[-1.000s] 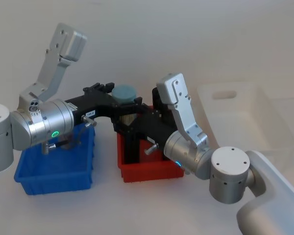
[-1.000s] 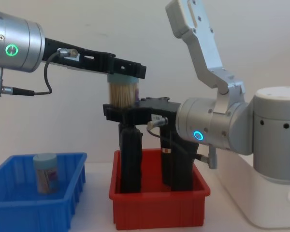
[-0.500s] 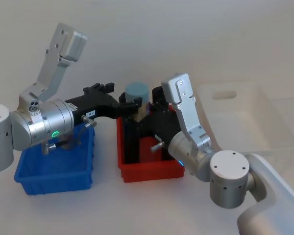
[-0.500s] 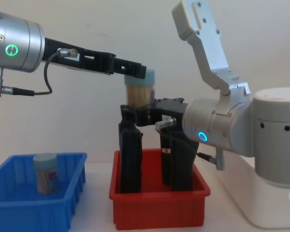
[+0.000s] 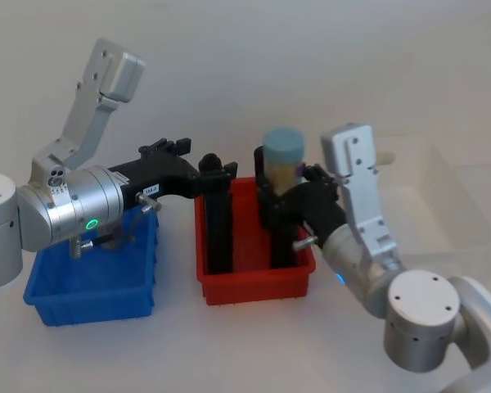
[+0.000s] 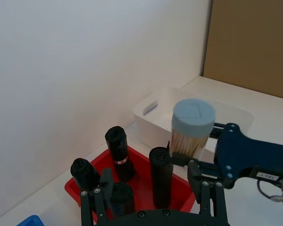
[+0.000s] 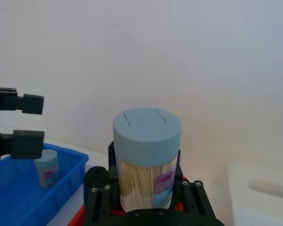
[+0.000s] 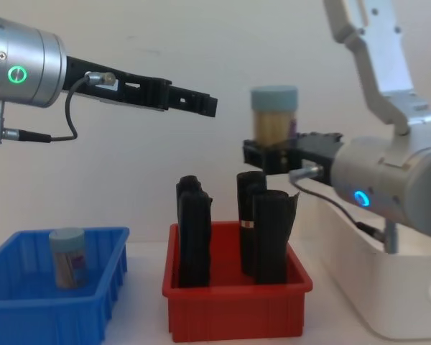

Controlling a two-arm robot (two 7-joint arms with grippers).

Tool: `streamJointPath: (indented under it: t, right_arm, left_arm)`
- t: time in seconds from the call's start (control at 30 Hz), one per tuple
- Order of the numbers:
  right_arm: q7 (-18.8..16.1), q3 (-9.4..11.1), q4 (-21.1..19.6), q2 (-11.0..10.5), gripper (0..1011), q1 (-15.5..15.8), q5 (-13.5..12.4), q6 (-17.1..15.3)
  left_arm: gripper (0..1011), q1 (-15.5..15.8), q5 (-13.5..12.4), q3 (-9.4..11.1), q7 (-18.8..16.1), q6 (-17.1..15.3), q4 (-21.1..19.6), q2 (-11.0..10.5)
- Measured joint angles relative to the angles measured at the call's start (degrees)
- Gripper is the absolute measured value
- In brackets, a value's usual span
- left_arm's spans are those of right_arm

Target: Pick the cotton swabs from the blue box and place them into the white box.

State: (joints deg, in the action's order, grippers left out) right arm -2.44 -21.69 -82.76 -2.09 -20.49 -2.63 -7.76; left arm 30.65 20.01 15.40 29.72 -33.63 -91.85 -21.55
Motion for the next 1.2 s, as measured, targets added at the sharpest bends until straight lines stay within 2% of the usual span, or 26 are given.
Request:
streamJointPath:
  t: [0.03,0.1,0.33,0.57,0.77,0.9,1.2]
  right_arm:
    - [0.0,0.0,0.0,0.0,636,0.0,0.0,0.0]
    - [1.3,0.7,-2.8,-1.4,636,1.8,-0.7,0.2]
    - [3.8,2.5,-7.6,-4.6,636,5.3,-2.7,1.0]
    - [6.8,5.0,-9.7,-7.6,636,7.7,-5.0,1.7]
    - [8.1,6.9,-8.9,-9.3,636,8.2,-6.6,2.0]
    - [8.2,8.1,-6.6,-10.1,636,7.7,-7.6,2.2]
    - [5.2,9.5,-0.7,-10.6,636,5.1,-9.1,2.5]
  left_arm:
    - [1003,0.0,0.0,0.0,0.0,0.0,0.0,0.0]
    - [1003,0.0,0.0,0.0,0.0,0.0,0.0,0.0]
    - [1003,0.0,0.0,0.0,0.0,0.0,0.0,0.0]
    - [1003,0.0,0.0,0.0,0.0,0.0,0.0,0.0]
    - [1003,0.0,0.0,0.0,0.0,0.0,0.0,0.0]
    - [1003,0.0,0.0,0.0,0.0,0.0,0.0,0.0]
    - [1003,0.0,0.0,0.0,0.0,0.0,0.0,0.0]
